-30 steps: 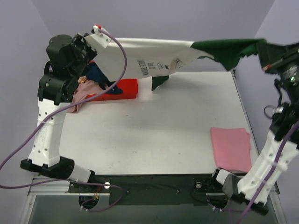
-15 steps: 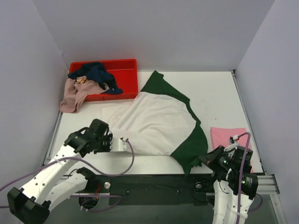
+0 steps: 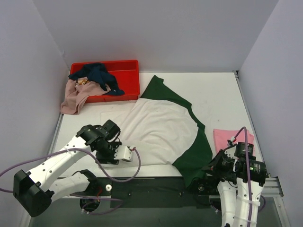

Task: Fold and stack the t-shirts
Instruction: Flatten out the tshirt

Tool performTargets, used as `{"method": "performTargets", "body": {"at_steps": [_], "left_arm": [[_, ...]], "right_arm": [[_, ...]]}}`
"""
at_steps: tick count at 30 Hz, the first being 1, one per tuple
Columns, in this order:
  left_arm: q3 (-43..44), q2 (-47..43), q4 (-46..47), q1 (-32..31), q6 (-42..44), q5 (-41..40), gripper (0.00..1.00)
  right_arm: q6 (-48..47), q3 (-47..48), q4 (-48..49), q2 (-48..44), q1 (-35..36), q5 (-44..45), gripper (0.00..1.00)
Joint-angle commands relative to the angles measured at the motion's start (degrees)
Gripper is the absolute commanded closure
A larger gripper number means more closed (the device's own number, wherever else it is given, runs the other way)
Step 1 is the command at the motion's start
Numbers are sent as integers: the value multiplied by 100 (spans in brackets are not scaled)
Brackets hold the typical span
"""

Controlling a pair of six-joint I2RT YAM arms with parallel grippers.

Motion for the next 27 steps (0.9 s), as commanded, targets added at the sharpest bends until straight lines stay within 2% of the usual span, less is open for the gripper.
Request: {"method": "performTargets", "body": {"at_steps": [1, 3, 7, 10, 13, 16, 20, 23, 27], "left_arm": [[444, 363, 543, -33, -1070, 366, 43], [480, 758, 675, -42, -1378, 525, 45], [103, 926, 1043, -436, -1353, 368, 44], [-318, 1102, 1326, -945, -1370, 359, 39], [-583, 1496, 1728, -1166, -1650, -10, 39], [-785, 1594, 2081, -1167, -1661, -553, 48], [-926, 1559, 2196, -1167, -1608, -819, 59], [-883, 1524, 2117, -1167, -1512, -802, 62], [-760, 1515, 1942, -1167, -1161, -522, 74]], "right_arm": [[-92, 584, -1247, 452, 93, 336, 100], [118, 655, -1256, 497, 241, 362, 100], [1241, 672, -1256, 479, 900, 432, 100], [1498, 655, -1247, 575, 1278, 266, 100], [1648, 488, -1256, 699, 1648, 64, 100], [1727, 566, -1247, 944, 2042, 159, 100], [1684, 962, -1247, 1304, 2228, 379, 100], [1490, 1094, -1256, 1516, 2229, 538, 100], [1280, 1383, -1238, 1841, 2220, 828, 100]]}}
